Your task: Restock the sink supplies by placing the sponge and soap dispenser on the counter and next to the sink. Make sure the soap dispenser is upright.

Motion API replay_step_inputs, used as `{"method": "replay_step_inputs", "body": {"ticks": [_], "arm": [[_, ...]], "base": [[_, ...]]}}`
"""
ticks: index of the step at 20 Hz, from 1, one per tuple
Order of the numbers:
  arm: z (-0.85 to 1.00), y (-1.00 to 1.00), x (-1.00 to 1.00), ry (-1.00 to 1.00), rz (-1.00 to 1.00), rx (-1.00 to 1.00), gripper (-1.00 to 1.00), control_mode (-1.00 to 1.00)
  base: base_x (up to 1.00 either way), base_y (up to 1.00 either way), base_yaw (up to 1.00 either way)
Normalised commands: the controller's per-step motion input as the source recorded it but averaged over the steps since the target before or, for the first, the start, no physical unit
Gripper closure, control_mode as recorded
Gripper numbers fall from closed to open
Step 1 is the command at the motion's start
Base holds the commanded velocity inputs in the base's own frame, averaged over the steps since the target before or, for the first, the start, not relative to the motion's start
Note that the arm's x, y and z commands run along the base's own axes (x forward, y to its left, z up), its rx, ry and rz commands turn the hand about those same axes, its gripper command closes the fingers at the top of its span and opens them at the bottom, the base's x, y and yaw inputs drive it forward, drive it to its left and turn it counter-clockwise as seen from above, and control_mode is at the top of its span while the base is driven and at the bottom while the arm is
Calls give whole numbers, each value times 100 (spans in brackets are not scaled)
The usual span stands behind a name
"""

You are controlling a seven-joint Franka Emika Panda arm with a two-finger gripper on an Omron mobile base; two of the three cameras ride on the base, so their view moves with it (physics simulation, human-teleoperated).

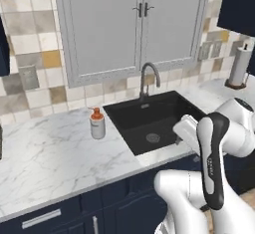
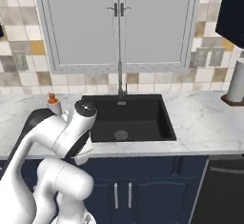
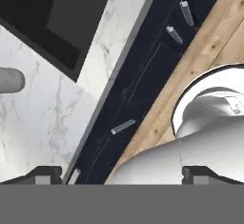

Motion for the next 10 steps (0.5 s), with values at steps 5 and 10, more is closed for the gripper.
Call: {"method": "replay_step_inputs", "body": {"ticks": [5, 10], "arm": [[0, 0, 0, 0, 0, 0, -100, 100], [0, 0, 0, 0, 0, 0, -100, 100]], "base": [[-81, 0, -76], [-24, 0, -89]]}}
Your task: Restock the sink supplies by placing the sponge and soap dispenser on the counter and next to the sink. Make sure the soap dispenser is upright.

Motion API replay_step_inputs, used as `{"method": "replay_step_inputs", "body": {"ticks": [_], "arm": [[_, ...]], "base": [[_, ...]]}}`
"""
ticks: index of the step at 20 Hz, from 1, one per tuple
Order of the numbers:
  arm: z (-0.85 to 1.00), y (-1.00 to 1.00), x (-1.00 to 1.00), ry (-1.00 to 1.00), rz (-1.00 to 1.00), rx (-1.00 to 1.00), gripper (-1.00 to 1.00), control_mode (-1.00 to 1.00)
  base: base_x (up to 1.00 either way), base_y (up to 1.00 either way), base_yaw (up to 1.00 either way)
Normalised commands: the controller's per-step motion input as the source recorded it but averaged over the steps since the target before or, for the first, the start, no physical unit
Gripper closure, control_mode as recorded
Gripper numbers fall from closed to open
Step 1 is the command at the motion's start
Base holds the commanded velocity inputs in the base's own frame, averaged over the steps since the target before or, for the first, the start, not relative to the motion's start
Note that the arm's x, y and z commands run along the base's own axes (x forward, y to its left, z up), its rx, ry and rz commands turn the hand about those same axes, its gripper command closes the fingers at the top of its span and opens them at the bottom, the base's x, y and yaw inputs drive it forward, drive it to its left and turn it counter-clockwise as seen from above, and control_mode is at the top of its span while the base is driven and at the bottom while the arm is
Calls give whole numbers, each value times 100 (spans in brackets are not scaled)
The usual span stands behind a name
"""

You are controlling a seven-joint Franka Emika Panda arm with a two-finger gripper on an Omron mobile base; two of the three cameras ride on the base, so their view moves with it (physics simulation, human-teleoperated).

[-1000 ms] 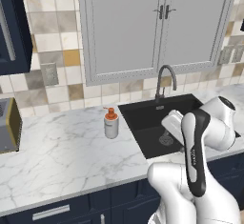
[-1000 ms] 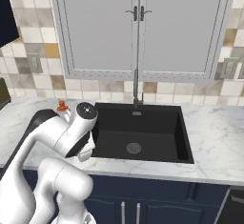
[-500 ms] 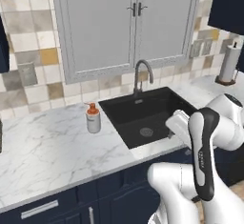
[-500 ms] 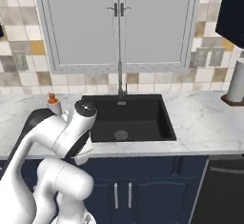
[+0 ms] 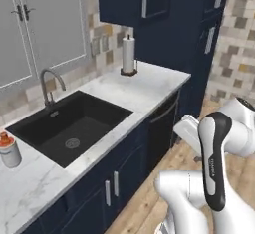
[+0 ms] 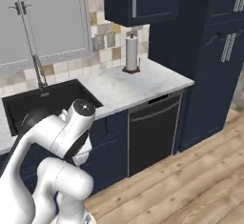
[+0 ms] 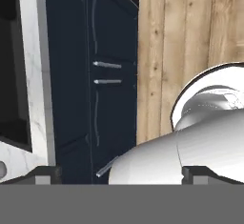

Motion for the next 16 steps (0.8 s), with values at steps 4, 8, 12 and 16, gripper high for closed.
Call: {"method": "replay_step_inputs", "body": {"ticks": [4, 8, 12, 16], "arm": [[0, 0, 0, 0, 0, 0, -100, 100], [0, 0, 0, 0, 0, 0, -100, 100], [0, 0, 0, 0, 0, 0, -100, 100], [0, 0, 0, 0, 0, 0, -100, 100]], "base": [[0, 0, -94], [0, 0, -95], [0, -10, -92], [0, -26, -87]]}}
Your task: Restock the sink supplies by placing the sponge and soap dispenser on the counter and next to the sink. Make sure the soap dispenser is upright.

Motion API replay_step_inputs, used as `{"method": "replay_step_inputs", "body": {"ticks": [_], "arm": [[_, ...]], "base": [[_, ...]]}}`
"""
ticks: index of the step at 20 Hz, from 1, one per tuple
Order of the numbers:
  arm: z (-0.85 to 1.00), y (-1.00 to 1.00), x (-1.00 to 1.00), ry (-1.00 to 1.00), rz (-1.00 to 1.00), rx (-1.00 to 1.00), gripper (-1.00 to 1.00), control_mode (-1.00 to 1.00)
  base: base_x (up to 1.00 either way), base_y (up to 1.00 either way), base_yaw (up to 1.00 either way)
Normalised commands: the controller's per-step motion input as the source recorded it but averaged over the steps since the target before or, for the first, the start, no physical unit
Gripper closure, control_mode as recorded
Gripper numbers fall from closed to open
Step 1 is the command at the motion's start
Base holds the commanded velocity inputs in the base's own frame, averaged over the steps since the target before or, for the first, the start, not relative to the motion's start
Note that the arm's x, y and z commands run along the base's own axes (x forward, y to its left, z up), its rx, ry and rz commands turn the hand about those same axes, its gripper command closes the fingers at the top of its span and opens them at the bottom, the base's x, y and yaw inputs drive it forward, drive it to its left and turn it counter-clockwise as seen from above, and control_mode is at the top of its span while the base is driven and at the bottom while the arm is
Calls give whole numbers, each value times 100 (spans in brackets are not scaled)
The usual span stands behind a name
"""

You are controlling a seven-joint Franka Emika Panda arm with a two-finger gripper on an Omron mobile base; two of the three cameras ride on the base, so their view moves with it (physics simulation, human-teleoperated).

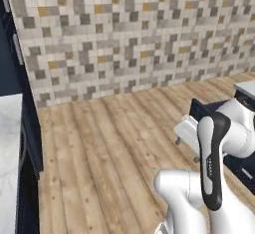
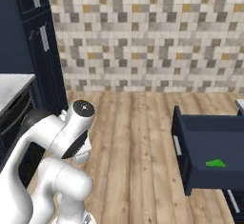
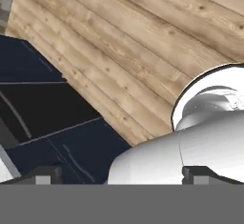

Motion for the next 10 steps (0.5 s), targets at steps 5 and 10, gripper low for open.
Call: {"method": "replay_step_inputs", "body": {"ticks": [5, 10], "arm": [[0, 0, 0, 0, 0, 0, -100, 100], [0, 0, 0, 0, 0, 0, -100, 100]], "base": [[11, -38, -80], [45, -25, -66]]}}
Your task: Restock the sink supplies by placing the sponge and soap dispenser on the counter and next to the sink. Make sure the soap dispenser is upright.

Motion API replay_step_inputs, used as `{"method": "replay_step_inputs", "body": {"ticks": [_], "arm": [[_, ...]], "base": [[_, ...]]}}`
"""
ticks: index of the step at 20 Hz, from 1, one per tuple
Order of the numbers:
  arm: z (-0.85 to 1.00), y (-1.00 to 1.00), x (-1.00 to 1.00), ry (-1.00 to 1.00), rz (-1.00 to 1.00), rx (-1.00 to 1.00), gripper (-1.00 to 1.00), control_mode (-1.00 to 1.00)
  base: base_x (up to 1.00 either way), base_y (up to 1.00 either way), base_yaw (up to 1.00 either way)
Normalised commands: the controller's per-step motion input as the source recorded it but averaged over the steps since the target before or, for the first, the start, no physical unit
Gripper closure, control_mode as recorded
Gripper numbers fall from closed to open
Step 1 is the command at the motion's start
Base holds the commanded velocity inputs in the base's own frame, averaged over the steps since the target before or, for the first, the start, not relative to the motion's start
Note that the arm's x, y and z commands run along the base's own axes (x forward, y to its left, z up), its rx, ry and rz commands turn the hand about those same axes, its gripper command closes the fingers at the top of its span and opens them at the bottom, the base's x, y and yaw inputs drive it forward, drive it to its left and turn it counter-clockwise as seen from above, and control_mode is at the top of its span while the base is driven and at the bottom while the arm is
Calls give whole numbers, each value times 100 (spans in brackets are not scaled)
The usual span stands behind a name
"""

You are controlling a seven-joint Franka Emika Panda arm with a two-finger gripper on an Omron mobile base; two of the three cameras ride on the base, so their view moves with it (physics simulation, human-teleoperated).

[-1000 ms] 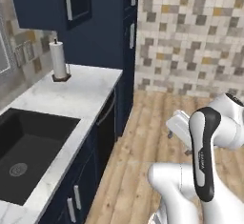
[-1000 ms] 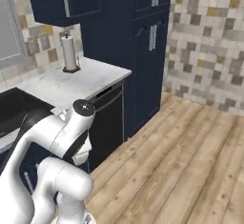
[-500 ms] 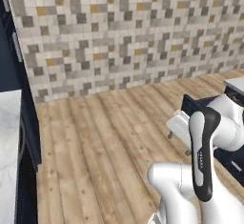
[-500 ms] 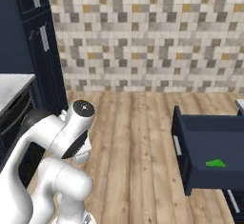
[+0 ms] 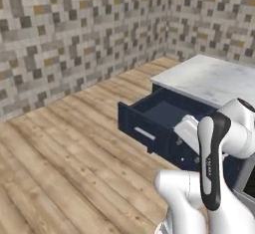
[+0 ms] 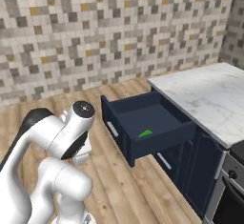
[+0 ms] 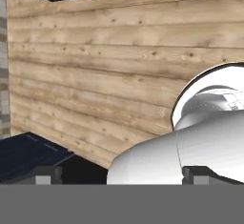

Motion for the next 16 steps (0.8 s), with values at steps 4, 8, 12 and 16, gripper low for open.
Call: {"method": "replay_step_inputs", "body": {"ticks": [4, 8, 12, 16], "arm": [[0, 0, 0, 0, 0, 0, -100, 100], [0, 0, 0, 0, 0, 0, -100, 100], [0, 0, 0, 0, 0, 0, -100, 100], [0, 0, 0, 0, 0, 0, -100, 100]], "base": [[68, -22, -36], [82, 0, -21], [79, 0, -11], [60, -4, -2]]}}
